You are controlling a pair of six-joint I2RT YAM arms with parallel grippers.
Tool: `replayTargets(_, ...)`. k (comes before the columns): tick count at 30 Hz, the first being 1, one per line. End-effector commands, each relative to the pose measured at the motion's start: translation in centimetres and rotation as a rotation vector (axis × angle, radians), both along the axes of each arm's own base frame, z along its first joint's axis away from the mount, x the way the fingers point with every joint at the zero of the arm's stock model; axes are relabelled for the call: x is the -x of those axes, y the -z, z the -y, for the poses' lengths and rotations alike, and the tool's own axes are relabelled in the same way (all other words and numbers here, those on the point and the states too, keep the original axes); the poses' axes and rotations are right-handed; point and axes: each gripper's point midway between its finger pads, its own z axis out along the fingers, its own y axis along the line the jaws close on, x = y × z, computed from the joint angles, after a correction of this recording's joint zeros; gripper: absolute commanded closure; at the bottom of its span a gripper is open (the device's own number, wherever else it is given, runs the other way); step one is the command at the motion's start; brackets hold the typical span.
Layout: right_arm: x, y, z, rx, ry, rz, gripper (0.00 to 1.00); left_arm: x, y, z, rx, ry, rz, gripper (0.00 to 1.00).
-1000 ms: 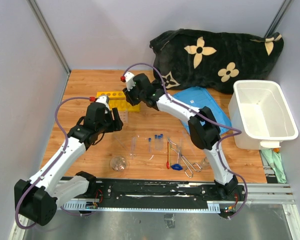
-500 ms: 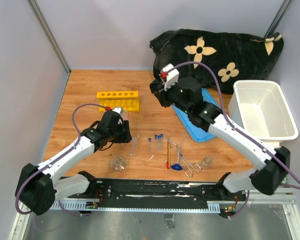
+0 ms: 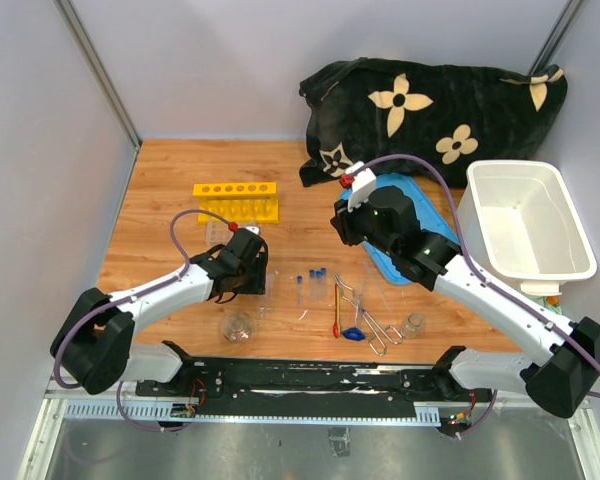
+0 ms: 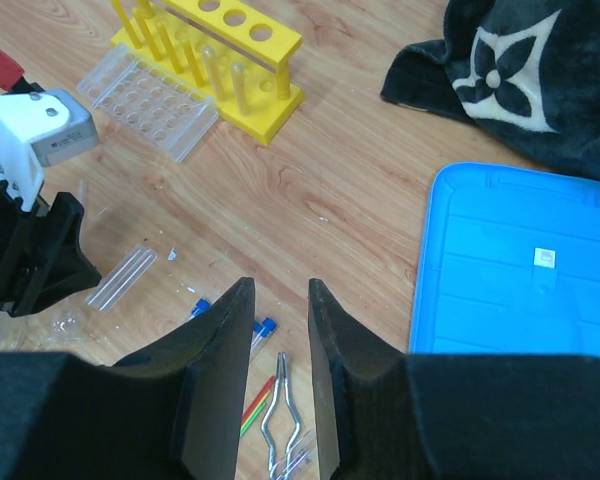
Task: Organize the chemistry lab equipment
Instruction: Pick up the test tube at the center of the board.
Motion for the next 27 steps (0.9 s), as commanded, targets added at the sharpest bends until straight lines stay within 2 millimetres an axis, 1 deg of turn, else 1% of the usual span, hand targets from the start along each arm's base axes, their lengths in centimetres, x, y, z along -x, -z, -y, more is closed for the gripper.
replayTargets(1, 0.7, -0.7, 0.3, -0.031, 0.018, 0.009, 0.71, -1.9, -1.3, 0.0, -0.043, -0.026, 0.075, 0.48)
replayTargets(5, 0.8, -0.3, 0.3, -0.028, 0.018, 0.002, 0.71, -1.9, -1.5, 0.0, -0.042, -0.015, 0.085, 0.48)
replayTargets(10, 0.8, 0.3, 0.1, -0.028, 0.018, -0.013, 0.71, -2.0, -1.1, 0.6, -0.032, -0.002, 0.070, 0.49)
replayTargets(19, 0.6, 0.7, 0.2, -0.019, 0.025, -0.017, 0.71, -2.0, -0.4, 1.5, -0.041, 0.021, 0.051, 0.50)
replayTargets(27, 0.6, 0.9, 0.1, -0.018, 0.025, -0.021, 0.71, -1.6, 0.6, 1.3, -0.071, 0.022, 0.016, 0.50)
